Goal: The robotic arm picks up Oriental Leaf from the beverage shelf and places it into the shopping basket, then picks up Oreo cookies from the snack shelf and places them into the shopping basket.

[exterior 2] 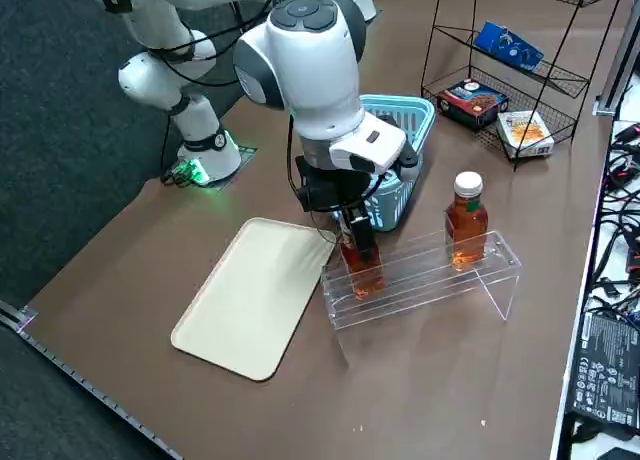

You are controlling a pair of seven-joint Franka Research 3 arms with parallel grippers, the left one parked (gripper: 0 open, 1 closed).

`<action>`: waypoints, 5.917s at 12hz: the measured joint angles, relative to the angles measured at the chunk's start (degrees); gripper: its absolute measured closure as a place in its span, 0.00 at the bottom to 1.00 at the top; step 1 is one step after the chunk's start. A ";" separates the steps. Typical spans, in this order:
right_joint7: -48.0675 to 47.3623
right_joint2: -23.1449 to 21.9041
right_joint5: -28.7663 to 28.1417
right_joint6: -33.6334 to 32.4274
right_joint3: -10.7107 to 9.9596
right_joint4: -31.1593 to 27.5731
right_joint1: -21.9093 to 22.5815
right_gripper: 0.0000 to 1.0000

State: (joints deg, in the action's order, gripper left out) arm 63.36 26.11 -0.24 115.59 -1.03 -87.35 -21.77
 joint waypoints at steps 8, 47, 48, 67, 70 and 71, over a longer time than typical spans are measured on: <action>0.00 0.04 -0.09 0.03 0.00 -0.01 -0.02 0.33; -57.13 -27.57 1.01 -14.57 1.85 -17.50 19.56 0.43; -57.33 -27.52 1.02 -8.10 1.84 -23.22 19.56 0.43; -59.44 -20.94 1.02 16.58 1.83 -39.59 19.58 0.04; -59.51 -21.08 1.02 12.38 1.83 -35.27 19.59 0.00; -59.57 -21.25 1.02 9.52 1.83 -32.97 19.60 0.00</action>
State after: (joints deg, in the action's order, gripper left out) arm 3.79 4.86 0.78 125.11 0.80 -120.32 -2.17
